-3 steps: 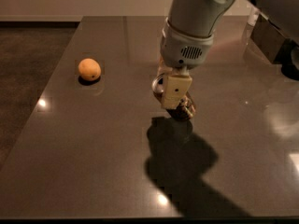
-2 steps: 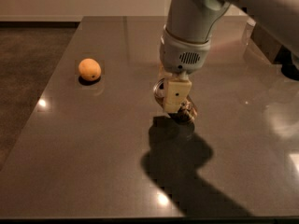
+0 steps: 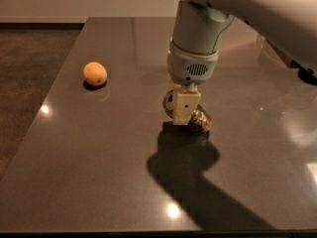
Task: Knock orange can over
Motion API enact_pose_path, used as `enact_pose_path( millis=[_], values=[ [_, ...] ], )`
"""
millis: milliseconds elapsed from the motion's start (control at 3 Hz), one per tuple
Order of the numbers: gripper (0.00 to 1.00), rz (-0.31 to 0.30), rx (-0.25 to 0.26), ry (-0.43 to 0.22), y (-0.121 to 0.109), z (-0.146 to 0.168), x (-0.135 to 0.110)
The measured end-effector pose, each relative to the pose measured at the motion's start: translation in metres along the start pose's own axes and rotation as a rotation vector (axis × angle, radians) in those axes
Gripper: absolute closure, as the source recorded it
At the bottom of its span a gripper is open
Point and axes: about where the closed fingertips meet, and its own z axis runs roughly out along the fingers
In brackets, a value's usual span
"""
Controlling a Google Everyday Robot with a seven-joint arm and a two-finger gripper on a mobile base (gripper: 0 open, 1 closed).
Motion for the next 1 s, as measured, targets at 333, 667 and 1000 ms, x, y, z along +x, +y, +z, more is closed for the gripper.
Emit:
enact_pose_path(
  millis=[333,667,1000],
  values=[
    [0.13,0.004,-0.018,-0.004,0.0004,0.0062,0.0007],
    [0.00,0.004,-0.003,-0.012,-0.0028,0.0065,-0.0015],
    [0.00,0.004,-0.003,-0.013,-0.0028,0.0065,-0.0015]
  ],
)
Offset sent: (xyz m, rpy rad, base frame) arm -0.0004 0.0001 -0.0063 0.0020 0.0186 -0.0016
